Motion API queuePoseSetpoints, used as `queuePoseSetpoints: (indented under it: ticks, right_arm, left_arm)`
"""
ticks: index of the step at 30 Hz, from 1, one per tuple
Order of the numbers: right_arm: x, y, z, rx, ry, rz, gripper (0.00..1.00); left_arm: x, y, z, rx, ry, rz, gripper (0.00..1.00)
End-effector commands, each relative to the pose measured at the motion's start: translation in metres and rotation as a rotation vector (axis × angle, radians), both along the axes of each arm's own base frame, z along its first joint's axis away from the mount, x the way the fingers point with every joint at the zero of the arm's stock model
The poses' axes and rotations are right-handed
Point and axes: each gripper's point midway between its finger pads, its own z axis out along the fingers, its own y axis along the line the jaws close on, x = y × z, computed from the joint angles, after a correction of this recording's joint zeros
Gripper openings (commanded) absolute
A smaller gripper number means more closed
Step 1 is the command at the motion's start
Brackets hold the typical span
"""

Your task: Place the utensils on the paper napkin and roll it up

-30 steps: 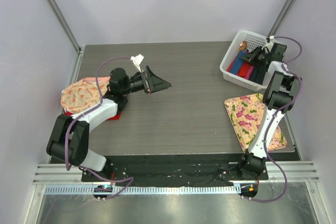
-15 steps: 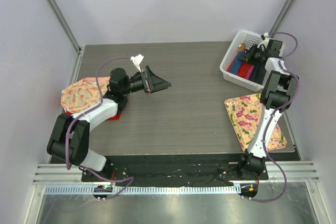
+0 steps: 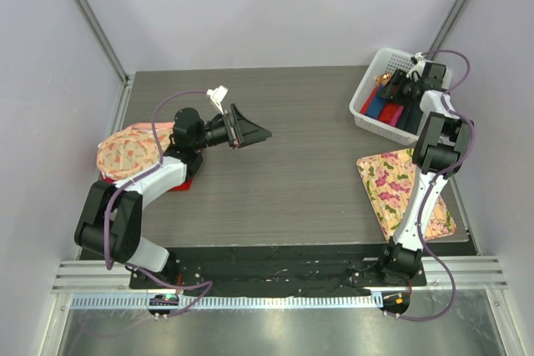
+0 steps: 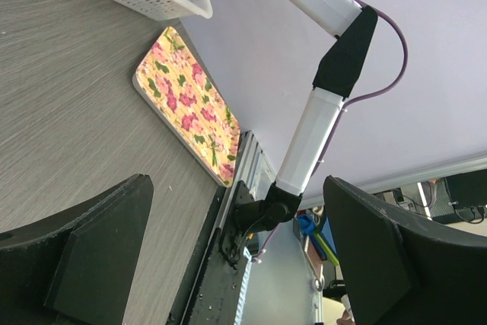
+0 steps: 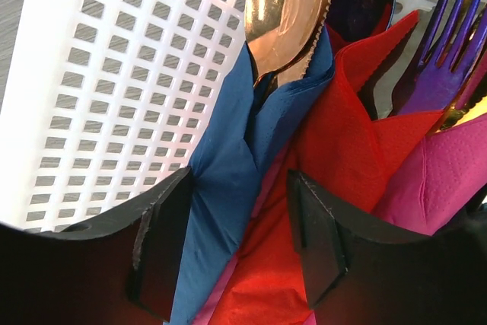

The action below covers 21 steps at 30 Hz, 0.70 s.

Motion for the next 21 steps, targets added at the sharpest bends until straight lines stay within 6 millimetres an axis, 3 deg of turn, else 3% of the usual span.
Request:
queuePoseSetpoints:
  ticks: [1,21]
  right_arm:
    - [-0.001,-0.014,0.025,-0.066,-0.020,-0.014,0.62]
    - [0.004,-0.001,0.118,-0.027,-0.196,0.013,0.65]
  left_arm:
    - [0.000,0.002,0.013,-0.019,-0.055,-0.009,1.00]
    - [0.001,0.008,0.016,0.059,-0.108,0.027,1.00]
